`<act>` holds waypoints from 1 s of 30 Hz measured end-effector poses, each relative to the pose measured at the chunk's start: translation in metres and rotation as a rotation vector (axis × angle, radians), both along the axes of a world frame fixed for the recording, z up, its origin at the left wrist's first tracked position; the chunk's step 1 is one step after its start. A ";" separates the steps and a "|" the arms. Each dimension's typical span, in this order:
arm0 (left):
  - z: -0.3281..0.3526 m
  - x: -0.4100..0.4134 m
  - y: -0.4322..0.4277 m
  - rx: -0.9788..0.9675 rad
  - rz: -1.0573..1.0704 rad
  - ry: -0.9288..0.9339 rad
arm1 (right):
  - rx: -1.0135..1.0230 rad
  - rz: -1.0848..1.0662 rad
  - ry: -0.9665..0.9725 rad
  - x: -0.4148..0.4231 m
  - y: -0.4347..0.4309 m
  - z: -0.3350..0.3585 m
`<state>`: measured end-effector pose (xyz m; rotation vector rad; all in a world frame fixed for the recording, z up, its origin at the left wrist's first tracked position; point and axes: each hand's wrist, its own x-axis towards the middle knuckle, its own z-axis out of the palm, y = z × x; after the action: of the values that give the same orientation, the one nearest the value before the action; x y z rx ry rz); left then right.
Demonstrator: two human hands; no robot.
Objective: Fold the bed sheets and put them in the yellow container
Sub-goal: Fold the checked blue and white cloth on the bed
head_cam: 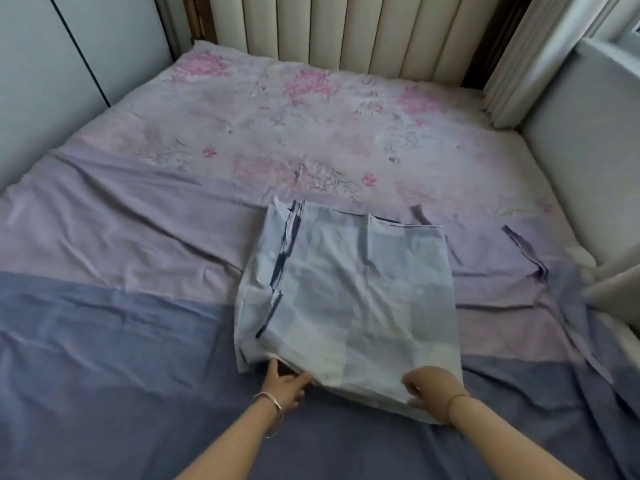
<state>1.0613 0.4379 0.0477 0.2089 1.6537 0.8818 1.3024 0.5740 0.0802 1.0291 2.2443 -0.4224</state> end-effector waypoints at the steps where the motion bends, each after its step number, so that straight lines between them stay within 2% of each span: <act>1: -0.011 -0.007 -0.006 -0.022 0.001 0.033 | -0.023 -0.054 0.057 -0.003 -0.006 -0.008; 4: -0.030 -0.030 -0.019 -0.067 0.058 0.188 | -0.105 -0.266 0.237 -0.023 -0.020 -0.022; 7: -0.056 -0.057 -0.026 -0.098 0.258 0.327 | -0.196 -0.416 0.459 -0.062 -0.040 -0.026; 11: -0.075 -0.087 -0.024 -0.088 0.348 0.300 | -0.272 -0.429 0.692 -0.125 -0.067 -0.041; 15: -0.097 -0.097 -0.013 -0.030 0.284 0.263 | -0.139 -0.333 0.803 -0.179 -0.089 -0.070; 20: -0.117 -0.113 -0.013 -0.086 0.287 0.326 | 0.058 -0.418 0.858 -0.207 -0.093 -0.095; 22: -0.113 -0.119 -0.016 -0.043 0.309 0.278 | 0.077 -0.419 0.856 -0.210 -0.089 -0.100; 24: -0.097 -0.123 -0.017 0.074 0.419 0.185 | 0.038 -0.471 0.887 -0.212 -0.085 -0.101; 27: -0.065 -0.129 -0.016 0.318 0.625 -0.051 | -0.087 -0.691 1.037 -0.212 -0.079 -0.094; 30: -0.052 -0.139 -0.025 0.425 0.644 0.000 | -0.153 -0.891 1.157 -0.208 -0.077 -0.083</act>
<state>0.9219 0.4126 -0.0045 -0.0452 1.5317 1.7201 1.0946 0.4974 -0.0027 2.0015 2.3716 -1.9339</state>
